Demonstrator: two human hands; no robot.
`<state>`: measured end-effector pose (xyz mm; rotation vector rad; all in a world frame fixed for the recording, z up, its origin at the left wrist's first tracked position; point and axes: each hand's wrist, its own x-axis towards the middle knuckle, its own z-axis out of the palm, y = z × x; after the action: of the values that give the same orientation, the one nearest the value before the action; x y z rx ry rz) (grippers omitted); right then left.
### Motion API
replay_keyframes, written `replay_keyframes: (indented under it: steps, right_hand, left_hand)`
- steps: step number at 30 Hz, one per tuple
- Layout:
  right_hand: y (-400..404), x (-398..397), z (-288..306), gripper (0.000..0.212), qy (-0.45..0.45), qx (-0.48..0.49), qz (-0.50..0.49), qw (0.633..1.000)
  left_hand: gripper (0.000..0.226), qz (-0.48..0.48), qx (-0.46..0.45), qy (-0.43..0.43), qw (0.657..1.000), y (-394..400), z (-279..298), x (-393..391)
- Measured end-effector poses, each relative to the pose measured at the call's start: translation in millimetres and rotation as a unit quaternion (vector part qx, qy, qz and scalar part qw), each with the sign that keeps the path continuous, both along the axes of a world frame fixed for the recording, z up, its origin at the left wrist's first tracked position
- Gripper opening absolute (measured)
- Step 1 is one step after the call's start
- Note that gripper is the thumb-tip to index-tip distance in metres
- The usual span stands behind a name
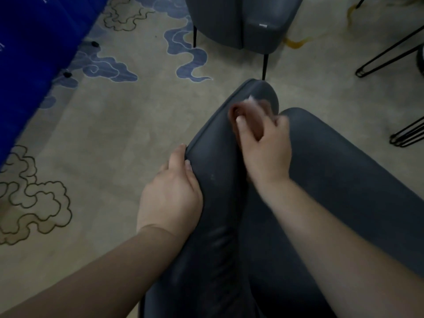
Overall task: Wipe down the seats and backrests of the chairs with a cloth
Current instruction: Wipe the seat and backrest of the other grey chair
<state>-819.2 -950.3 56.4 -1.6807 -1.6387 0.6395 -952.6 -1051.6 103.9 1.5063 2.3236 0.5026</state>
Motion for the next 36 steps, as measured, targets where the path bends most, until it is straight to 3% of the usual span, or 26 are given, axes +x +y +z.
replay_keyframes:
  steps: [5,8,12,18,23,27,29,33,36]
  right_hand:
    - [-110,-5,2,0.046,-0.006,0.049,0.128,0.991]
    - [-73,-7,6,0.046,-0.037,0.061,0.105,0.992]
    - [-13,-12,12,0.046,-0.031,0.002,0.01,0.999]
    - [-132,-11,13,0.05,-0.027,0.047,0.119,0.991]
    - [-41,-18,14,0.047,-0.063,0.064,0.065,0.994]
    - [22,-20,19,0.047,-0.098,0.006,0.001,0.995]
    - [10,-22,25,0.045,-0.098,0.008,0.046,0.994]
    - [-40,-28,27,0.041,-0.119,0.097,0.238,0.959]
    - [10,-22,24,0.039,-0.139,0.111,0.184,0.967]
  left_hand:
    - [0.033,0.028,0.003,-0.04,0.999,0,-3,-6]
    - [0.03,0.034,0.02,-0.051,0.998,0,-3,-8]
    - [0.028,0.038,0.02,-0.056,0.998,0,-3,-8]
    - [0.026,0.032,0.019,-0.067,0.997,0,-2,-9]
    - [0.025,0.024,0.033,-0.056,0.998,0,-1,-8]
    - [0.024,0.022,0.036,-0.052,0.998,0,-2,-8]
    - [0.022,0.02,0.035,-0.053,0.998,-1,-1,-8]
    - [0.014,0.023,0.023,-0.058,0.998,0,-1,-9]
    - [0.02,0.012,0.025,-0.048,0.998,-1,-2,-7]
